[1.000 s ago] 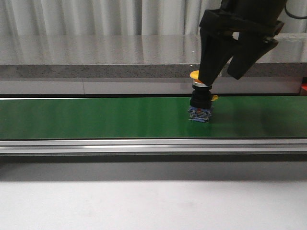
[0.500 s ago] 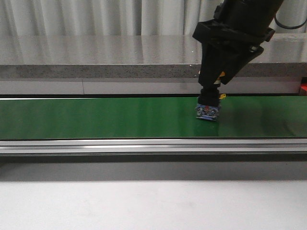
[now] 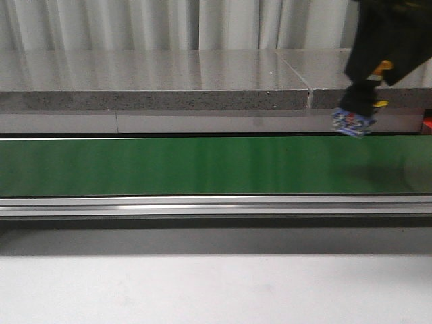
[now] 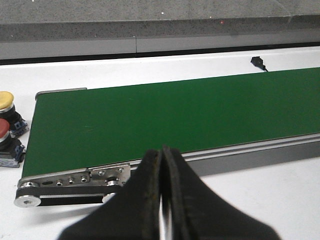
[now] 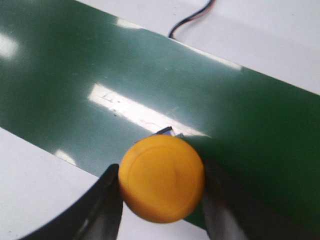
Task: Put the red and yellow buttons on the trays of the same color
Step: 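Lower the yellow button into the yellow tray and open the right gripper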
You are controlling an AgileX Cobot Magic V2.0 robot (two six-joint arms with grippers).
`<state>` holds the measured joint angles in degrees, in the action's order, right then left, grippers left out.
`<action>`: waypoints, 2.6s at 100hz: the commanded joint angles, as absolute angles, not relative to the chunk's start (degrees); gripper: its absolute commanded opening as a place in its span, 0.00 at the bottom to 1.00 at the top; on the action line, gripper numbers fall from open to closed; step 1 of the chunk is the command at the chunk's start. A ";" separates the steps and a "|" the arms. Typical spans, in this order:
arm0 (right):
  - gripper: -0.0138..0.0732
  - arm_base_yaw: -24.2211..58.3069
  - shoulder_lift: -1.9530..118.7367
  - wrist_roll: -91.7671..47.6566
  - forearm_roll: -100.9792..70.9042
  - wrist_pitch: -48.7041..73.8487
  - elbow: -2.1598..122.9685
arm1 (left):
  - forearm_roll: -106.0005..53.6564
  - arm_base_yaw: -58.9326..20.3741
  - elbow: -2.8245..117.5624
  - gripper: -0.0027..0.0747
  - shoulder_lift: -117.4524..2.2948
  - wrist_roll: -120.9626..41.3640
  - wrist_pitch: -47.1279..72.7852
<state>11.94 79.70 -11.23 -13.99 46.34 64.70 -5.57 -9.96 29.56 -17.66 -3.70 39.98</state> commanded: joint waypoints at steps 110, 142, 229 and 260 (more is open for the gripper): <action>0.20 -34.10 74.52 11.47 0.00 35.01 47.87 | -6.07 -10.38 30.99 0.01 -18.19 -3.10 35.78; 0.20 -34.10 81.13 11.25 -1.66 30.66 47.87 | -6.07 -10.38 30.99 0.01 -18.19 -3.10 35.78; 0.77 -29.80 72.18 10.90 -1.98 30.24 47.87 | -6.07 -10.38 30.99 0.01 -18.19 -3.10 35.78; 0.08 -11.95 63.35 10.69 3.39 31.38 47.87 | -6.07 -10.38 30.99 0.01 -18.19 -3.10 35.78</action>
<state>-15.88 66.85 11.23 1.59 33.13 46.49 -5.57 -9.96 29.56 -17.66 -3.70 39.98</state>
